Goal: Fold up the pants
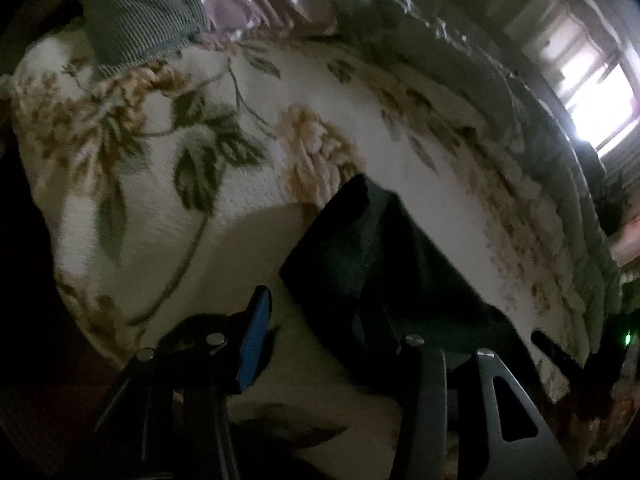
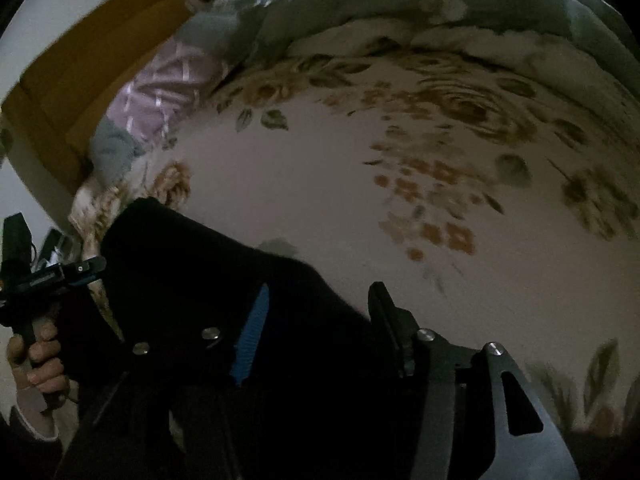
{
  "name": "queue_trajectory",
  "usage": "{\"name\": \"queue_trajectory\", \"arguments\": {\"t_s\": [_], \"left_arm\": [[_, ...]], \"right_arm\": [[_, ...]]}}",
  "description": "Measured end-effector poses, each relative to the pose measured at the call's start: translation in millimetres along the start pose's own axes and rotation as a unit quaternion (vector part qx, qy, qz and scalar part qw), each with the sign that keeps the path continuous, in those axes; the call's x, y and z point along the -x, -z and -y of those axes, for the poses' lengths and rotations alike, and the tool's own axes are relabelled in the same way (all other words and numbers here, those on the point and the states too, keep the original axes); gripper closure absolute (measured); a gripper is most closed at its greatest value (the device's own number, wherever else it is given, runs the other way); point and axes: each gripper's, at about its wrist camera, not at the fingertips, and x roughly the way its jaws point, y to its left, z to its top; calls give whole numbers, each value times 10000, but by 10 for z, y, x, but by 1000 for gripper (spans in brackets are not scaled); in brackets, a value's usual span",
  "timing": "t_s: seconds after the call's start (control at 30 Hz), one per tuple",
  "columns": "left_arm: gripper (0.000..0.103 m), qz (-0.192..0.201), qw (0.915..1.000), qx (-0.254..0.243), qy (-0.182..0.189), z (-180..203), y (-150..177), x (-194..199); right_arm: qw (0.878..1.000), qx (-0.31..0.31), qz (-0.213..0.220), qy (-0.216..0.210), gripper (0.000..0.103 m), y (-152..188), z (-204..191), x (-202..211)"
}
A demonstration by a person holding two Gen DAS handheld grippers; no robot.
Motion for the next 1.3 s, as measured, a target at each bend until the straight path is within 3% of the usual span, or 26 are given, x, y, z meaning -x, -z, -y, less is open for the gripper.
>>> {"name": "queue_trajectory", "arguments": {"t_s": [0.13,0.33,0.47,0.53,0.73,1.0,1.3], "left_arm": [[53,136,9997,-90,169,165,-1,176],[49,106,9972,-618,410,634,67,270],[48,-79,9935,-983,563,982,180,203],[40,-203,9910,-1160,634,1151,253,148],[40,-556,9793,-1762,830,1693,541,-6],[39,-1006,9496,-2779,1049,2575,1025,-202],[35,-1418,9004,-3875,1382,3537,1553,-326]], "right_arm": [[9995,-301,113,-21,48,215,136,277],[9970,-711,321,-1,48,540,372,687],[9944,-952,445,100,48,748,517,908],[9922,-1127,506,138,48,872,625,1025],[9835,-1644,684,313,48,1224,880,1282],[9559,-2728,939,555,47,1908,1312,1644],[9208,-3574,1289,877,40,2342,1725,1878]]}}
